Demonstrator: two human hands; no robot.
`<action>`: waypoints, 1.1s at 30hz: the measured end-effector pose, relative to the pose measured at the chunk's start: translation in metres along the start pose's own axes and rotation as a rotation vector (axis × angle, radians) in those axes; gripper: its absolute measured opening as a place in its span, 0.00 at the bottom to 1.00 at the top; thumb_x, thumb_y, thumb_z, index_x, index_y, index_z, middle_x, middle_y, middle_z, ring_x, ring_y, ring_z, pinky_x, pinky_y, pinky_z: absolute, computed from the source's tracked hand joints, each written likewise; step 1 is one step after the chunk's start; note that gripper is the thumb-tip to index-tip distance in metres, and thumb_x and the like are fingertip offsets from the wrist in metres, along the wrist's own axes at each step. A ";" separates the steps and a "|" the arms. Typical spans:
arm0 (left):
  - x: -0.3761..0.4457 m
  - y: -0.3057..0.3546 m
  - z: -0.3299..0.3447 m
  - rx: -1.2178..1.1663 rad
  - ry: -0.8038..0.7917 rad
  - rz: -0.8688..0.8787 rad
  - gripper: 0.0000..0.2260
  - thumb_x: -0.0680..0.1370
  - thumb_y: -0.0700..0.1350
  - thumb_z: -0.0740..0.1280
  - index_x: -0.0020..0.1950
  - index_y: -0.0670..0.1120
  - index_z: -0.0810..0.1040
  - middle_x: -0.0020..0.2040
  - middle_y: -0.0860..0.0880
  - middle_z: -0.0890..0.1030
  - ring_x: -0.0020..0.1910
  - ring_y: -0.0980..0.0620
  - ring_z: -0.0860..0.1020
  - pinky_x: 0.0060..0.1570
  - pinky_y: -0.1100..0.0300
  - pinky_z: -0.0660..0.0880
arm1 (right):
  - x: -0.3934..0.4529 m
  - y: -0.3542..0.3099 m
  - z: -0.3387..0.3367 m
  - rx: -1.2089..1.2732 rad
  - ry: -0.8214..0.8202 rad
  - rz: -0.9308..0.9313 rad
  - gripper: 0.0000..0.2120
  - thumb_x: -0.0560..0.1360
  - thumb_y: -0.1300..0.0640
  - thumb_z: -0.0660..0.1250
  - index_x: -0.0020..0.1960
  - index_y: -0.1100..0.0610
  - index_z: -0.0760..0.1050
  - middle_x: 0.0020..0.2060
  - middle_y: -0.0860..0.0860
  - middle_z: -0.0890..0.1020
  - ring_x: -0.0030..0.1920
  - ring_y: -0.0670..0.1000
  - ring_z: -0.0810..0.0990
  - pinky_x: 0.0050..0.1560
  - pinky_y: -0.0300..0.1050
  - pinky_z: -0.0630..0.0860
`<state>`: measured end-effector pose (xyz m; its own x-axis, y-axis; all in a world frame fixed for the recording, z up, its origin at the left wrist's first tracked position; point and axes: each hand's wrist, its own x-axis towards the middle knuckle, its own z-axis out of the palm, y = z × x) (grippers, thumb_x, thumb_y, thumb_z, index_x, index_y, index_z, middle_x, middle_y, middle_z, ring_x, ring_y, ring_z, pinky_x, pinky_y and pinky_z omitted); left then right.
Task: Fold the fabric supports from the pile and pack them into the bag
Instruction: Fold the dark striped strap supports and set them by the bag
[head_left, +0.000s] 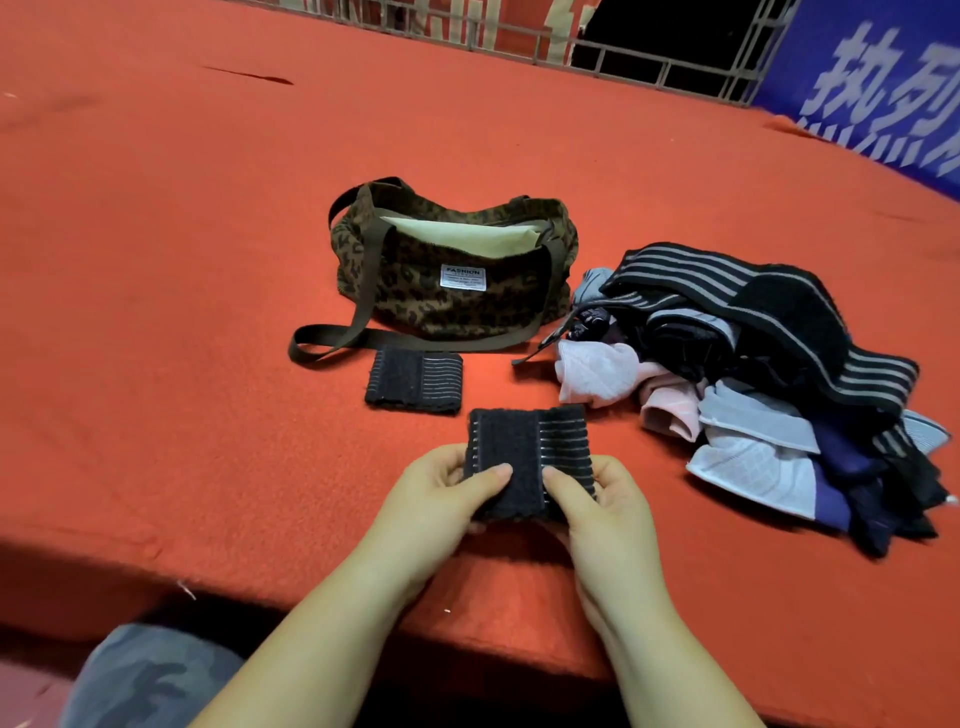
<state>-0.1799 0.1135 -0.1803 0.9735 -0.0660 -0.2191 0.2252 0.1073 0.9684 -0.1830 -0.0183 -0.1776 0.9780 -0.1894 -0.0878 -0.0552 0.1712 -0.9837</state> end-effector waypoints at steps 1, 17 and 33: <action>0.001 -0.001 -0.003 -0.001 0.030 0.029 0.06 0.77 0.39 0.65 0.54 0.44 0.79 0.44 0.50 0.85 0.38 0.61 0.80 0.32 0.70 0.72 | 0.002 0.002 0.004 0.010 -0.002 0.007 0.04 0.74 0.69 0.66 0.45 0.62 0.72 0.33 0.53 0.81 0.36 0.50 0.78 0.41 0.45 0.75; 0.059 0.023 -0.078 0.598 0.482 0.195 0.05 0.71 0.50 0.73 0.44 0.51 0.81 0.31 0.57 0.78 0.32 0.63 0.75 0.34 0.73 0.67 | 0.066 0.020 0.073 -0.442 -0.073 -0.248 0.18 0.71 0.61 0.72 0.51 0.45 0.67 0.36 0.50 0.81 0.32 0.44 0.79 0.36 0.35 0.73; 0.108 -0.007 -0.092 1.284 0.552 0.581 0.10 0.67 0.44 0.72 0.48 0.46 0.82 0.45 0.47 0.79 0.40 0.43 0.78 0.37 0.51 0.74 | 0.118 0.058 0.094 -1.196 -0.107 -0.953 0.12 0.70 0.53 0.60 0.49 0.52 0.79 0.44 0.48 0.80 0.48 0.49 0.73 0.49 0.42 0.64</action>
<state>-0.0723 0.1971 -0.2220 0.8704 0.0802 0.4858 -0.0880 -0.9454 0.3137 -0.0516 0.0603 -0.2304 0.7492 0.3030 0.5889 0.5078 -0.8337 -0.2171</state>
